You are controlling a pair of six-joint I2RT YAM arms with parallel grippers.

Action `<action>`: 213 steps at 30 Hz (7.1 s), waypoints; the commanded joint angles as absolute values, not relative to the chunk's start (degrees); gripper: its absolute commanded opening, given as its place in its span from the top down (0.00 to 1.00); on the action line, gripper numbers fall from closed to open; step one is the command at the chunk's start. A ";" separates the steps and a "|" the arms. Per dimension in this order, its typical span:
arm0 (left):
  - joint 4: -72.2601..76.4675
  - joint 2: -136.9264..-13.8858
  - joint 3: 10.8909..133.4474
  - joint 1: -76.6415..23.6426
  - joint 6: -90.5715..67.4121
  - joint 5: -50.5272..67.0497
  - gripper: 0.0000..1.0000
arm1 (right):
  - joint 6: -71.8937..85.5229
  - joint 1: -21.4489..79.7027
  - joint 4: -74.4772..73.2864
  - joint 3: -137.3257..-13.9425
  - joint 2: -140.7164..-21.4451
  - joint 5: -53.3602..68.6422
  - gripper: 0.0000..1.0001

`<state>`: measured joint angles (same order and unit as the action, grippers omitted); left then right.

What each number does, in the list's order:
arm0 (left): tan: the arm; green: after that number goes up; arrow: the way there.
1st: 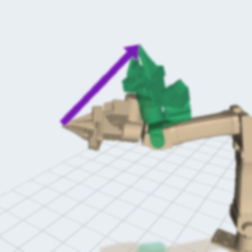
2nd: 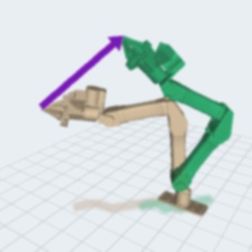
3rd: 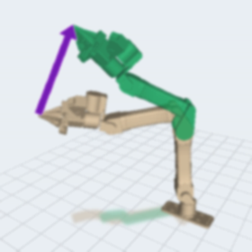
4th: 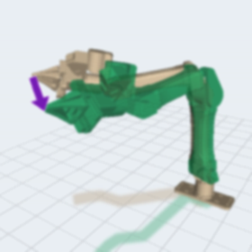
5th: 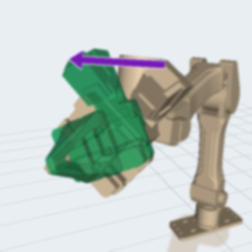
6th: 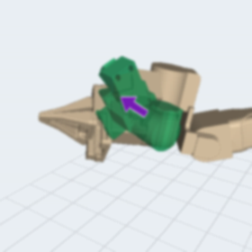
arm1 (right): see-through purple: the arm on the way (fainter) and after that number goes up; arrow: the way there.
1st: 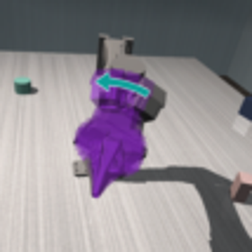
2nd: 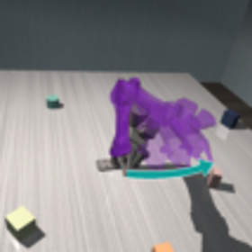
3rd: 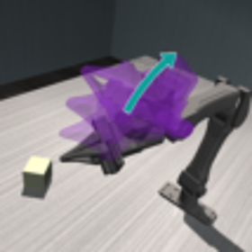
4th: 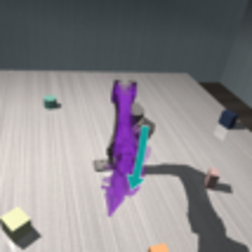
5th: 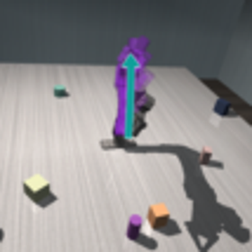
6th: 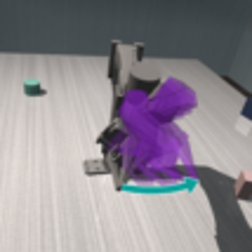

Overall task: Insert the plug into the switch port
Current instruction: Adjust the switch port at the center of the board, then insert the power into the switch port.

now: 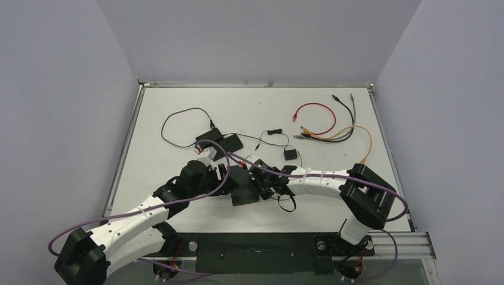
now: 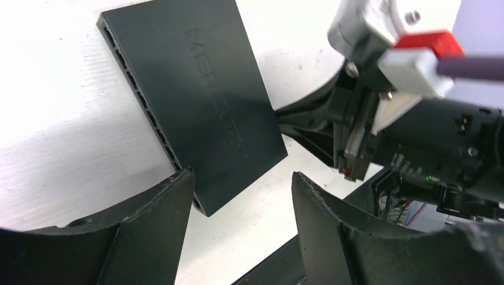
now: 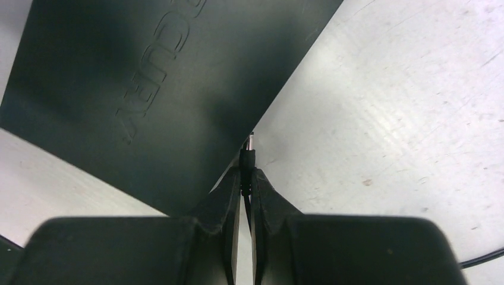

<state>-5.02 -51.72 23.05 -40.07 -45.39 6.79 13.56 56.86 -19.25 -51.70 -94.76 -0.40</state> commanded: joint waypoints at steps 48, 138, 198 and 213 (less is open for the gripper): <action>13.43 -91.05 41.17 -37.23 -37.15 13.78 0.49 | 17.88 51.47 5.05 -31.85 -79.81 -2.90 1.00; 11.59 -93.37 39.88 -37.35 -32.61 20.04 0.49 | 18.15 57.12 -1.49 -33.31 -80.89 -10.24 1.00; 9.56 -88.34 31.15 -46.86 -28.66 21.29 0.53 | -11.65 58.97 16.97 -34.03 -78.42 4.84 1.00; 10.42 -88.48 31.28 -48.69 -29.01 22.70 0.53 | -13.16 57.24 23.73 -39.40 -82.07 7.31 1.00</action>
